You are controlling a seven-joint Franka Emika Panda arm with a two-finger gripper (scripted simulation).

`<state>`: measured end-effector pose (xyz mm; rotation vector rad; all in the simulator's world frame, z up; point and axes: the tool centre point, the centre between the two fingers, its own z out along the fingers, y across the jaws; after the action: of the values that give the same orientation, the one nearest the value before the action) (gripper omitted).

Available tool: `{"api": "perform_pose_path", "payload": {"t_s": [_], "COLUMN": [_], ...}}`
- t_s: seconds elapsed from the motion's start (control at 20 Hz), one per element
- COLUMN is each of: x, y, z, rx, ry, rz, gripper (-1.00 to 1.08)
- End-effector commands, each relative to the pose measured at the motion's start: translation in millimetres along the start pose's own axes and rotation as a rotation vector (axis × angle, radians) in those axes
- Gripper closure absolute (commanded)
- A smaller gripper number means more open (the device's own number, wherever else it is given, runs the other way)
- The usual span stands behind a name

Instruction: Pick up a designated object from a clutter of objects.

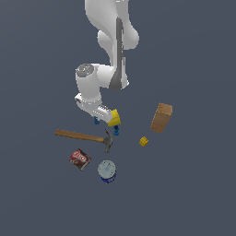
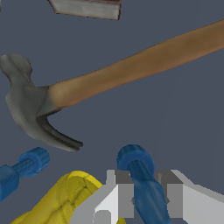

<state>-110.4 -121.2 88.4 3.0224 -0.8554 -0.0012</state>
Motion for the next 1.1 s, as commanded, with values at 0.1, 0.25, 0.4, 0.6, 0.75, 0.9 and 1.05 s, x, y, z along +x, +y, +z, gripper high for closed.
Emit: {"api": "perform_pose_path", "payload": {"t_s": [0.1, 0.25, 0.4, 0.6, 0.75, 0.9, 1.05], "x": [-2, -4, -6, -9, -10, -12, -14], "y": [-20, -35, -51, -73, -90, -108, -126], "z": [-32, -58, -85, -120, -147, -174, -202], "rx": [-0.002, -0.003, -0.005, -0.005, -0.005, -0.005, -0.004], "ry": [0.001, 0.002, 0.003, 0.003, 0.003, 0.003, 0.003], "rz": [0.001, 0.001, 0.001, 0.001, 0.001, 0.001, 0.0], "gripper": [1.08, 1.08, 1.08, 1.08, 1.08, 1.08, 1.08]}}
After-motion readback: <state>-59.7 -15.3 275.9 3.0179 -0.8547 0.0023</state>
